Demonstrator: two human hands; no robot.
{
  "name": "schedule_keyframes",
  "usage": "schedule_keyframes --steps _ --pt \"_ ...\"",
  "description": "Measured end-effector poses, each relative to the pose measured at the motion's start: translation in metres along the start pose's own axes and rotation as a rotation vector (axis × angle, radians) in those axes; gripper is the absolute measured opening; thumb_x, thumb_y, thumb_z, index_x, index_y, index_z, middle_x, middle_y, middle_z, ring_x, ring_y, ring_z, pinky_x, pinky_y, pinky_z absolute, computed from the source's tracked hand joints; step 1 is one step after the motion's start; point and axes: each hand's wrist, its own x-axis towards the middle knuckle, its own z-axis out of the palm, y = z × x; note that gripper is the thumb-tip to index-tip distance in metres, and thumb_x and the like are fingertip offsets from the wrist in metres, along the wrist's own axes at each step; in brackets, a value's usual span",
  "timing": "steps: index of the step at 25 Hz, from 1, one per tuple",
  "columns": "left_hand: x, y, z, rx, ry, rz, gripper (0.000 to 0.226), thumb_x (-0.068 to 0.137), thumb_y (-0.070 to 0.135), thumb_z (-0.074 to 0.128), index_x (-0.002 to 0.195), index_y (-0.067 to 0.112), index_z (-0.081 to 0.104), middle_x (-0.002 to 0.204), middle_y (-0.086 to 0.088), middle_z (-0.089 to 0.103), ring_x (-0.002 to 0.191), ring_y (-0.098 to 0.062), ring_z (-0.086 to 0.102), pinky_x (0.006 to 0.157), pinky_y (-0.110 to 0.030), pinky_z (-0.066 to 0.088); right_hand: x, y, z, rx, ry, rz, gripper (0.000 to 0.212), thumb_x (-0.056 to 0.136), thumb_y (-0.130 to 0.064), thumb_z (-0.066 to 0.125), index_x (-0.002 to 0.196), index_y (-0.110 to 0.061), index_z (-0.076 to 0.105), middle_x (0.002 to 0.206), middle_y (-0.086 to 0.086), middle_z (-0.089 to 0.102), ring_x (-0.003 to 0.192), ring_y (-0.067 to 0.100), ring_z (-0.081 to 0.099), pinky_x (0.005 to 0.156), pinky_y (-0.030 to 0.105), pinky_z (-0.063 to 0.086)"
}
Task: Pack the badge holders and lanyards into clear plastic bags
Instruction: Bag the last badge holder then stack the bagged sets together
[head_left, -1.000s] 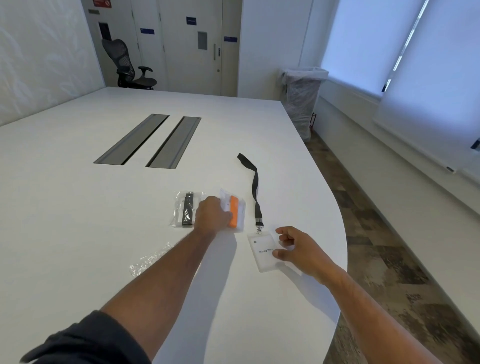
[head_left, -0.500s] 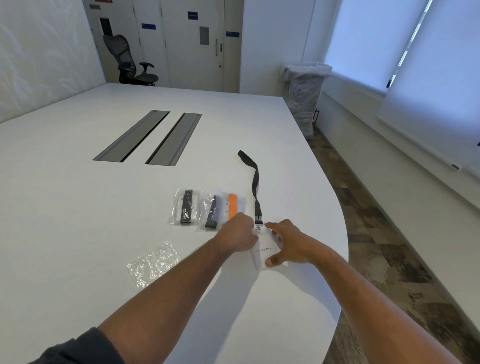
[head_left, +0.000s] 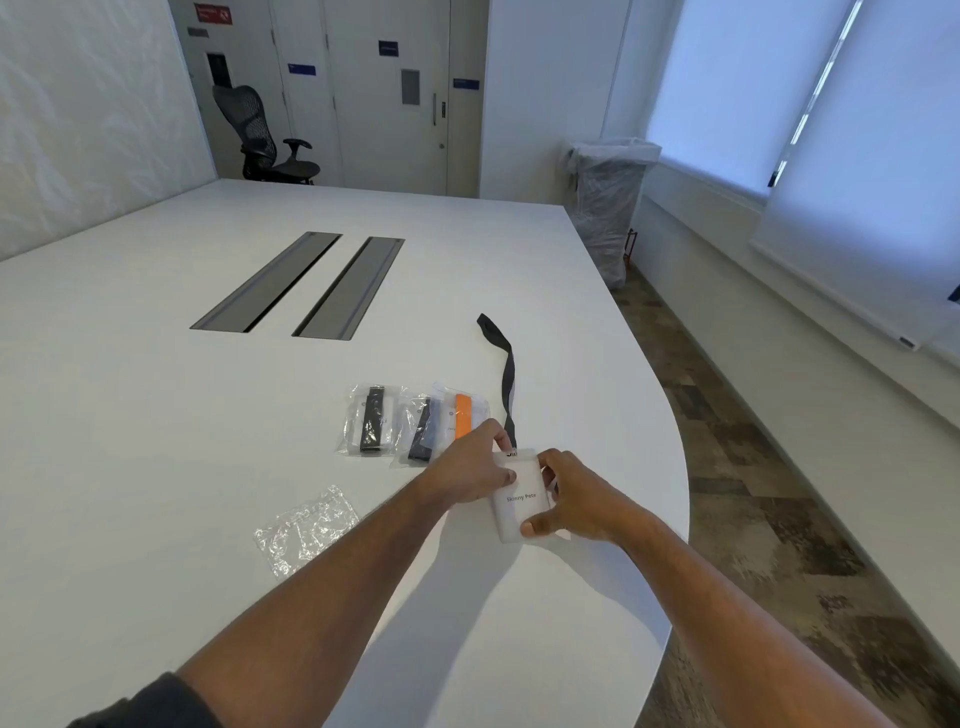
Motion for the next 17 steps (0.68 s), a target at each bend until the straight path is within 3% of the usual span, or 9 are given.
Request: schedule_keyframes --steps 3,7,11,12,15,17 --pt "-0.006 0.001 -0.005 -0.210 -0.012 0.027 0.035 0.093 0.003 0.065 0.123 0.016 0.053 0.091 -0.010 0.057 0.085 -0.026 0.060 0.090 -0.053 0.058 -0.007 -0.003 0.006 0.229 0.122 0.021 0.054 0.070 -0.019 0.086 0.111 -0.025 0.051 0.099 -0.005 0.068 0.086 0.010 0.066 0.069 0.029 0.055" --pt "-0.017 0.000 -0.008 -0.369 -0.009 -0.012 0.040 0.094 0.008 0.069 0.130 0.010 0.052 0.100 -0.014 0.063 0.091 -0.022 0.065 0.093 -0.046 0.061 -0.017 -0.009 0.009 0.476 0.234 0.044 0.039 0.079 -0.012 0.081 0.107 -0.020 0.055 0.099 0.005 0.074 0.085 0.020 0.073 0.068 0.035 0.059" --pt "-0.027 -0.001 -0.014 -0.347 -0.076 0.025 0.024 0.096 0.007 0.067 0.119 0.005 0.062 0.116 -0.023 0.071 0.104 -0.030 0.073 0.089 -0.044 0.063 -0.024 -0.017 0.003 0.607 0.264 -0.025 0.015 0.097 -0.030 0.065 0.105 -0.017 0.063 0.092 0.008 0.077 0.073 0.018 0.073 0.063 0.031 0.059" --pt "-0.030 0.000 -0.017 -0.371 -0.095 0.035 0.023 0.096 0.006 0.066 0.119 0.004 0.062 0.118 -0.023 0.071 0.106 -0.030 0.073 0.087 -0.043 0.064 -0.027 -0.019 0.001 0.653 0.323 -0.034 0.022 0.101 -0.035 0.056 0.102 -0.016 0.066 0.090 0.008 0.077 0.073 0.019 0.072 0.063 0.031 0.058" --pt "-0.041 0.005 -0.031 -0.465 -0.194 0.071 0.023 0.097 0.004 0.065 0.120 0.004 0.063 0.114 -0.015 0.075 0.099 -0.021 0.074 0.081 -0.038 0.064 -0.031 -0.024 -0.008 0.685 0.544 -0.062 0.024 0.106 -0.026 0.045 0.107 -0.027 0.069 0.095 -0.012 0.076 0.087 0.013 0.071 0.073 0.026 0.058" --pt "-0.048 0.009 -0.039 -0.516 -0.255 0.099 0.023 0.097 0.005 0.067 0.120 0.005 0.065 0.111 -0.011 0.076 0.098 -0.018 0.074 0.077 -0.034 0.063 -0.035 -0.032 -0.008 0.642 0.481 -0.171 0.034 0.102 -0.009 0.051 0.118 -0.034 0.067 0.106 -0.026 0.072 0.097 0.003 0.068 0.080 0.023 0.058"
